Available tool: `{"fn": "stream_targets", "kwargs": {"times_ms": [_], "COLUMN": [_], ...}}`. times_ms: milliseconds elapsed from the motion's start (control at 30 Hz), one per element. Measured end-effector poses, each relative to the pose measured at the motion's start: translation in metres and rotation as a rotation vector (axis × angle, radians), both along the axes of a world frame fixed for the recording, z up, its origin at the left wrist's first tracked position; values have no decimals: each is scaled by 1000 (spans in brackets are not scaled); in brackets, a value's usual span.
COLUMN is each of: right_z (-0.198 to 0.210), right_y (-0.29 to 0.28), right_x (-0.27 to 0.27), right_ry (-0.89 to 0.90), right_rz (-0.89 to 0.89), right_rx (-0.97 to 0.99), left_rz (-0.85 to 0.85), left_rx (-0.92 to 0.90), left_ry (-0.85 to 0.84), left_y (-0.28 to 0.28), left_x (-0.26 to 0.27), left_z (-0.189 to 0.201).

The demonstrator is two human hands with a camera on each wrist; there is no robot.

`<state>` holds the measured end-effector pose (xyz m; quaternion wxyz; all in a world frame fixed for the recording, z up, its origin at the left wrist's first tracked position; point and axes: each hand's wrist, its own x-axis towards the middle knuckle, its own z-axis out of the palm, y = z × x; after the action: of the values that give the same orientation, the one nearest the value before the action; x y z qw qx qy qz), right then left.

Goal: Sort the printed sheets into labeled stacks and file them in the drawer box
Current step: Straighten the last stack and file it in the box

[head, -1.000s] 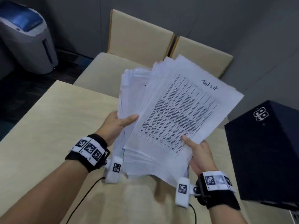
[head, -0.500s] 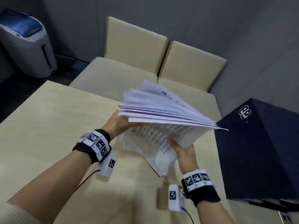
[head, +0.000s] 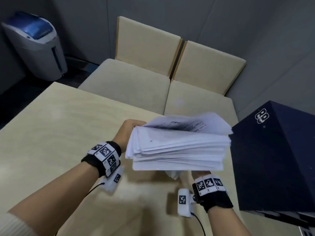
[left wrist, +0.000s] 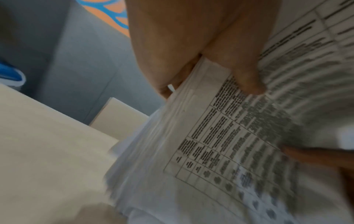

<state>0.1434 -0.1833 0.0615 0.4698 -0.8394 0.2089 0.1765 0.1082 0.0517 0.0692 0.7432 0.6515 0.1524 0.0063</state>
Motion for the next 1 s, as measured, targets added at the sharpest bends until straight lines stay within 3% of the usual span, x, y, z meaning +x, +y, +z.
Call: {"fn": "stream_targets", "kwargs": {"times_ms": [33, 100, 167, 267, 333, 467, 667, 767, 867, 933, 1000], "right_z": [-11, -10, -15, -12, -9, 3, 9, 26, 54, 69, 79], "right_y": [-13, -19, -26, -26, -22, -30, -21, -23, -37, -48, -52], "right_x": [7, 14, 5, -5, -4, 9, 15, 16, 13, 13, 12], "right_ry": [34, -21, -229, -118, -52, -145, -53, -158, -338, -419, -453], "right_rz": [82, -71, -65, -263, -288, -330, -125, -136, 8, 81, 140], "right_rx": [83, 528, 446, 766, 947, 1195, 1113, 1012, 879, 849, 827], "left_rz": [16, 101, 194, 257, 262, 296, 207, 206, 245, 182, 64], "left_rx": [-13, -116, -161, -334, -466, -669, -763, -725, -734, -670, -455], "left_ry": [20, -24, -65, -74, -54, -53, -36, -32, -74, -33, 12], "left_y": [-7, -10, -8, -3, -9, -13, -23, -5, 41, 74, 94], "left_x": [-3, -2, 2, 8, 9, 15, 19, 12, -1, -13, -20], "left_z": [6, 11, 15, 14, 15, 12, 7, 7, 16, 22, 28]}}
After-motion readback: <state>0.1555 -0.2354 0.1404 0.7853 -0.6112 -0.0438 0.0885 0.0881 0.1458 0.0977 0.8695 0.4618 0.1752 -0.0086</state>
